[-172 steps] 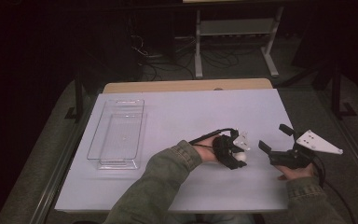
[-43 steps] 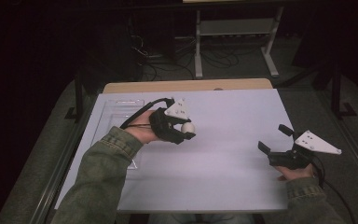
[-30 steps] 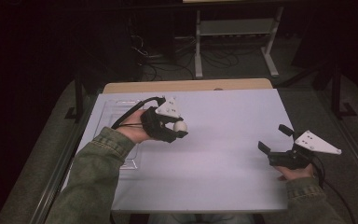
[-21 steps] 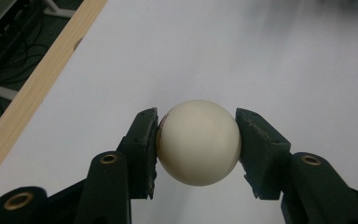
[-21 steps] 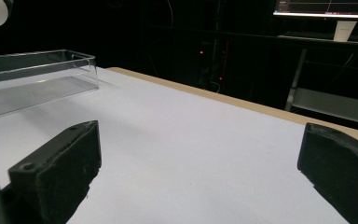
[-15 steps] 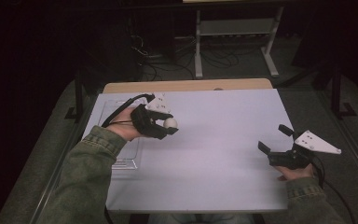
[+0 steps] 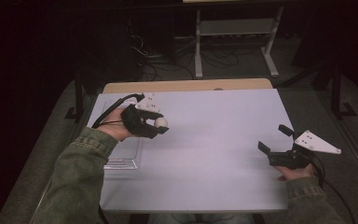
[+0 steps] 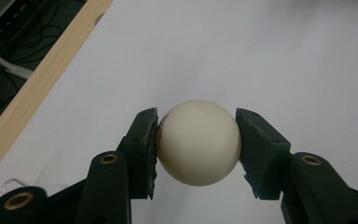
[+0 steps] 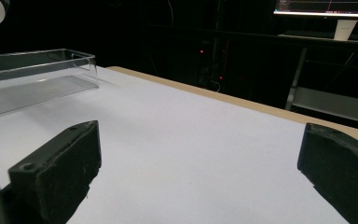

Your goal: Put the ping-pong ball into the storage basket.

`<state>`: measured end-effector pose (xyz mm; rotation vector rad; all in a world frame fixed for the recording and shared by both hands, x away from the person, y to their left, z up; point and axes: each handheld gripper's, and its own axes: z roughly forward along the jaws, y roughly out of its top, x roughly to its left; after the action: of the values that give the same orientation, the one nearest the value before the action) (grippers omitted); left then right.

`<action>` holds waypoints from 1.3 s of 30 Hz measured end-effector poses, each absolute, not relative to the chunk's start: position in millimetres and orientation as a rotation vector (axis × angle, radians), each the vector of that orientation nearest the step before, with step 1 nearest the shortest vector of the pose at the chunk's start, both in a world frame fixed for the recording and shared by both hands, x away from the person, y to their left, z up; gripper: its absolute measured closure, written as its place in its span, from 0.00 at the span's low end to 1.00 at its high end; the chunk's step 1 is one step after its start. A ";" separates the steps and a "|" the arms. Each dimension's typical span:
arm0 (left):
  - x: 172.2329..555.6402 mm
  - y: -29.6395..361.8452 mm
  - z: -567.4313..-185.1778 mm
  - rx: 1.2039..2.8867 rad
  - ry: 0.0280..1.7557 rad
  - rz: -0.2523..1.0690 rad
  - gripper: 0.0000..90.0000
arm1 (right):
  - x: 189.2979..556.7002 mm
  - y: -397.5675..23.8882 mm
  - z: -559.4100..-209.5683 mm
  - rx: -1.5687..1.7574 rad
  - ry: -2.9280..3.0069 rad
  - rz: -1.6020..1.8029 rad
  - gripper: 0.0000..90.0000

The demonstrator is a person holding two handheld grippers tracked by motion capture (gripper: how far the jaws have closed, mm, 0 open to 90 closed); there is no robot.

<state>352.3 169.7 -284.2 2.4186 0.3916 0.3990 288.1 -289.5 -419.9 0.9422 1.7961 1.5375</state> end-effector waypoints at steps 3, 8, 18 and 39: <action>352.0 173.2 -284.2 2.421 0.396 0.405 0.57 | 288.2 -289.6 -420.0 0.943 1.797 1.537 0.00; 351.9 180.6 -284.2 2.417 0.421 0.407 0.57 | 288.2 -289.4 -420.1 0.943 1.799 1.535 0.00; 350.9 193.4 -286.9 2.429 0.453 0.413 0.57 | 288.3 -289.2 -420.3 0.943 1.801 1.532 0.00; 350.2 224.3 -294.4 2.452 0.547 0.426 0.57 | 288.7 -288.7 -420.7 0.939 1.806 1.527 0.00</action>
<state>350.2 224.3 -294.4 2.4518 0.5472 0.4265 288.7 -288.7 -420.7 0.9386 1.8060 1.5267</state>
